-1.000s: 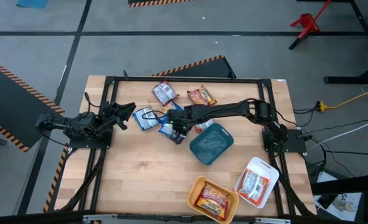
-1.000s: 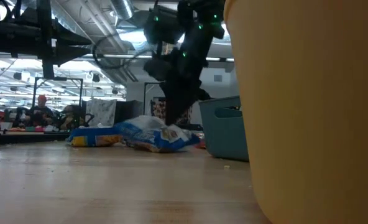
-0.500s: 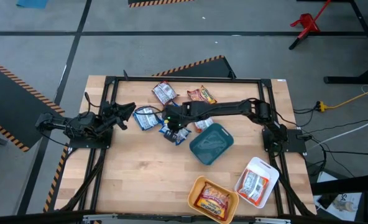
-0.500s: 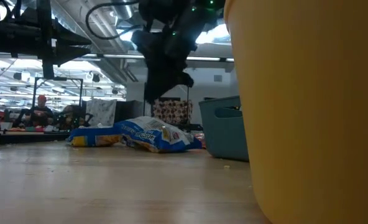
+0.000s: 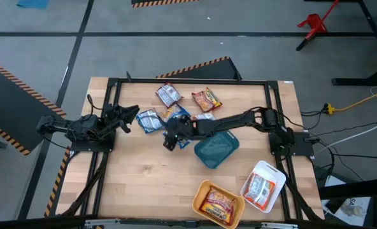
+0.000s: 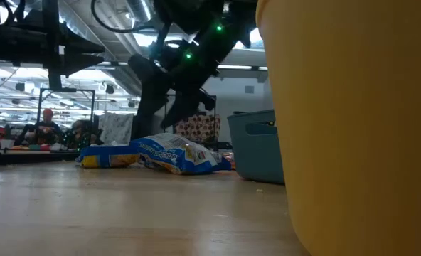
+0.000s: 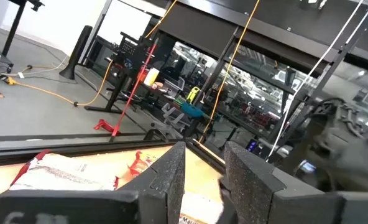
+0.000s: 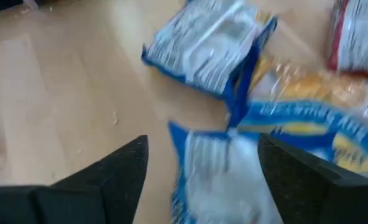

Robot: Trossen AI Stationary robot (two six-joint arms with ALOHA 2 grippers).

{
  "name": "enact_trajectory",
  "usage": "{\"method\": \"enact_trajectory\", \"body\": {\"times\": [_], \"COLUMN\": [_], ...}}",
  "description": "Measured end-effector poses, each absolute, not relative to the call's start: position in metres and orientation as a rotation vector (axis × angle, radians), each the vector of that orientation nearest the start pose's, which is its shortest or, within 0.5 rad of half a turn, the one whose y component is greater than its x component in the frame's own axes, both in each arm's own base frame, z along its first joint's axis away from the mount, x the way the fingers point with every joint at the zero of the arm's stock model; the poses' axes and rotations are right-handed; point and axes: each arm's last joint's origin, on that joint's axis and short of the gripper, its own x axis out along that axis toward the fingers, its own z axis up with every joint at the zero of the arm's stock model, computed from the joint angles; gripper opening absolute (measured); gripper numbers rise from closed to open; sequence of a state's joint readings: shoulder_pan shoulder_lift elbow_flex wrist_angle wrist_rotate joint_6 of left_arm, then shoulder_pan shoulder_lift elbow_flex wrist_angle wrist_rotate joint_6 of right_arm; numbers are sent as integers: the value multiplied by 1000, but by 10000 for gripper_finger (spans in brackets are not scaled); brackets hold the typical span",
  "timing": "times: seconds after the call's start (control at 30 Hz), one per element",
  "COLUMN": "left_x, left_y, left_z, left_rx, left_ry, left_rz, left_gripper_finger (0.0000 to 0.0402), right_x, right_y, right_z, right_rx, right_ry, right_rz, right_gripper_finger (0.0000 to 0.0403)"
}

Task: Sort Maruchan noodles
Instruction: Put the top blue noodle pack into the green bin

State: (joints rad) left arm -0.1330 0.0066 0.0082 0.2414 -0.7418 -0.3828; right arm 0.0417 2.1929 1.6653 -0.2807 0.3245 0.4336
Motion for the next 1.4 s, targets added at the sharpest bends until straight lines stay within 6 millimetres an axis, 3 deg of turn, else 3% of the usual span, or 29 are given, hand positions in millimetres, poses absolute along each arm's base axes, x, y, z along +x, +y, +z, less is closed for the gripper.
{"method": "enact_trajectory", "body": {"times": [0.27, 0.43, 0.57, 0.8, 0.93, 1.13, 1.4], "left_x": [90, 90, 90, 90, 90, 90, 89], "left_y": [8, 8, 8, 8, 8, 8, 9], "left_z": [185, 185, 184, 183, 183, 183, 183], "left_rx": [-463, -462, -457, -453, -453, -454, -456], "left_ry": [-314, -314, -302, -293, -293, -297, -301], "left_rz": [569, 570, 573, 575, 575, 601, 620], "left_gripper_finger": [108, 108, 108, 108, 108, 108, 108], "right_x": [466, 461, 457, 457, 458, 464, 476], "right_y": [12, 1, 1, 2, 3, 6, 6], "right_z": [146, 136, 132, 133, 133, 146, 190], "right_rx": [272, 318, 323, 310, 306, 352, 310], "right_ry": [753, 787, 795, 817, 825, 838, 770], "right_rz": [-511, -527, -544, -496, -475, -388, -356], "right_gripper_finger": [300, 282, 216, 35, 12, 1, 0]}}
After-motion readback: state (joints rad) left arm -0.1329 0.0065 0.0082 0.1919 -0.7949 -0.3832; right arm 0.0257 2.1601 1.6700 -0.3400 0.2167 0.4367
